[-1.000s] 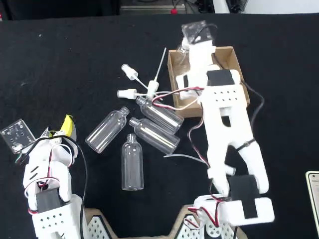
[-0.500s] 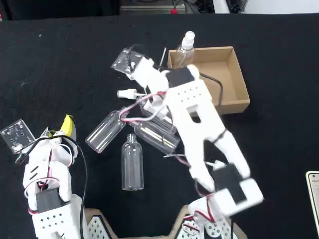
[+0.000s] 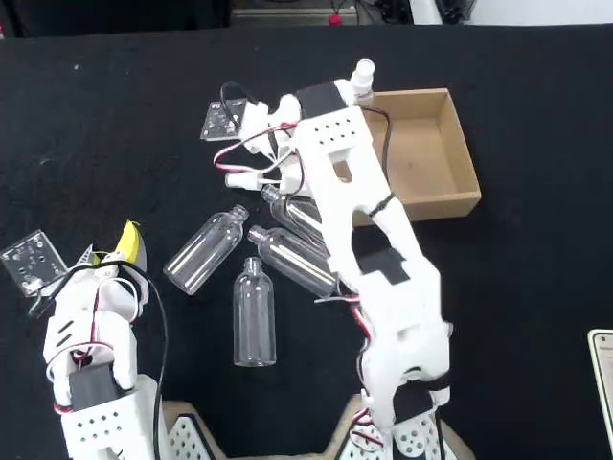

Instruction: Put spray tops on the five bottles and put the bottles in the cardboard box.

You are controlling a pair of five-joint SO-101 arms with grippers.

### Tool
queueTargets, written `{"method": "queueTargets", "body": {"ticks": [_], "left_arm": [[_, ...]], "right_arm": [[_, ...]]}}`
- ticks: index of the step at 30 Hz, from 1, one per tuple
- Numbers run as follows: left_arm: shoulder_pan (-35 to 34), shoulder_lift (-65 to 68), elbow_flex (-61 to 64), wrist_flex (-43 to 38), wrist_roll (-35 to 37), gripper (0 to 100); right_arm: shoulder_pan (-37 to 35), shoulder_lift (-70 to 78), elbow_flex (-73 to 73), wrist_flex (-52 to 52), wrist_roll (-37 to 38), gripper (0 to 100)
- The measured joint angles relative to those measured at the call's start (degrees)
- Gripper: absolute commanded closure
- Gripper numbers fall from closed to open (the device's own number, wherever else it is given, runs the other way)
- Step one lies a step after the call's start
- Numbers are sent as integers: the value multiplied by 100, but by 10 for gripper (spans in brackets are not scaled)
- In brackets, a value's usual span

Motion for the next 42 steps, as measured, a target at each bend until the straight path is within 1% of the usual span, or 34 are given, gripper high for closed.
{"method": "queueTargets", "body": {"ticks": [3,6,14,23,31,39,42], "left_arm": [[0,0,0,0,0,773],[0,0,0,0,0,773],[0,0,0,0,0,773],[0,0,0,0,0,773],[0,0,0,0,0,773],[0,0,0,0,0,773],[0,0,0,0,0,773]], "right_arm": [[53,360,-475,132,97,744],[105,440,-615,132,220,744],[273,440,-607,132,299,744],[281,440,-387,132,396,744],[325,835,-387,132,396,744],[334,835,-387,-44,404,744],[466,835,-387,-167,404,744]]}}
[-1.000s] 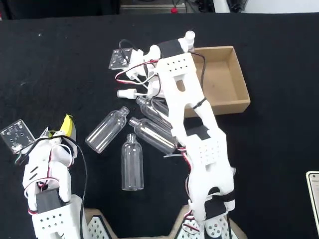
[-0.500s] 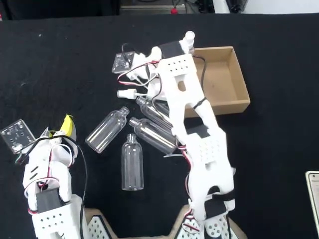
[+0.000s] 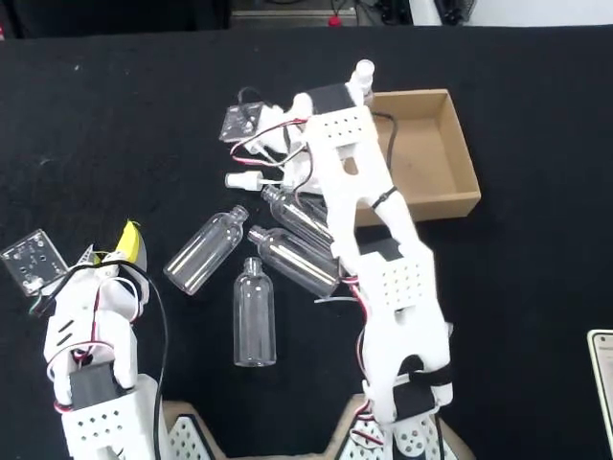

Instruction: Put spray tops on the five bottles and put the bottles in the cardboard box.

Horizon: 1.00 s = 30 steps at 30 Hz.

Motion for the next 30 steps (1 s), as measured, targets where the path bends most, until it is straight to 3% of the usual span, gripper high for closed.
{"method": "queueTargets", "body": {"ticks": [7,14,23,26,30], "left_arm": [[0,0,0,0,0,773],[0,0,0,0,0,773],[0,0,0,0,0,773],[0,0,0,0,0,773],[0,0,0,0,0,773]], "right_arm": [[105,0,0,-88,0,746],[105,185,0,-88,0,913],[105,325,-62,-88,0,936],[105,325,-440,-88,-264,992],[105,325,-1108,-88,-879,988]]}}
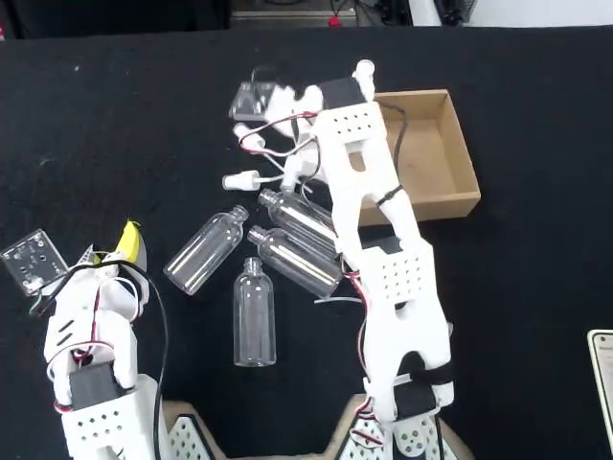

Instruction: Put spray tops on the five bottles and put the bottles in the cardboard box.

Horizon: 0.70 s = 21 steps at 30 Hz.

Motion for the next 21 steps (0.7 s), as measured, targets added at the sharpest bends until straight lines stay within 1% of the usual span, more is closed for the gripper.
{"method": "queueTargets", "body": {"ticks": [4,6,10,12,16,18,21], "left_arm": [[0,0,0,0,0,773],[0,0,0,0,0,773],[0,0,0,0,0,773],[0,0,0,0,0,773],[0,0,0,0,0,773],[0,0,0,0,0,773],[0,0,0,0,0,773]], "right_arm": [[-18,0,-536,193,-457,988],[-79,0,-738,369,-545,988],[-255,0,-888,396,-580,981],[-299,44,-888,396,-580,933],[-352,325,-870,396,-475,783],[-343,413,-730,396,-246,772],[-343,475,-695,396,-62,802]]}}
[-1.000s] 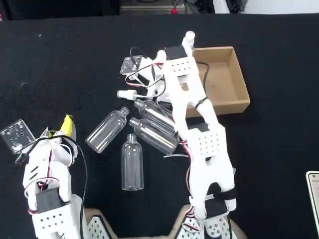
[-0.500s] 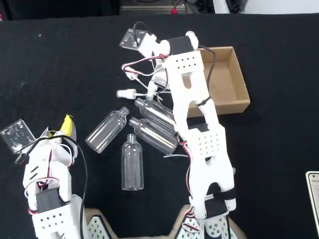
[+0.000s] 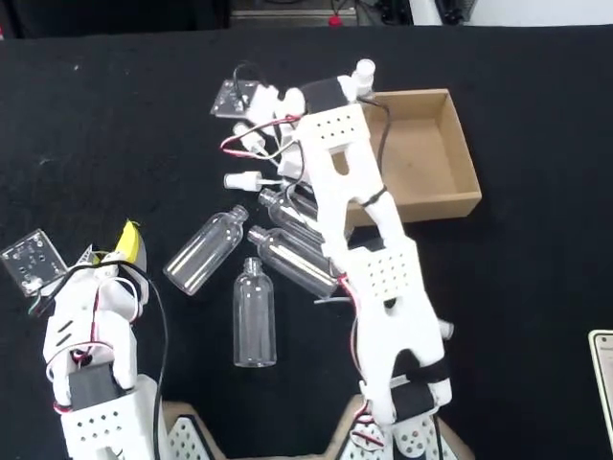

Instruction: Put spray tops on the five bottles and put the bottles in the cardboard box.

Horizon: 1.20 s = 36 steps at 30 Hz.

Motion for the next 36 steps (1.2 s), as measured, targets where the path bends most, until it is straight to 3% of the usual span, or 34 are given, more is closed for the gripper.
{"method": "queueTargets", "body": {"ticks": [36], "left_arm": [[0,0,0,0,0,773]], "right_arm": [[343,202,97,0,237,833]]}}
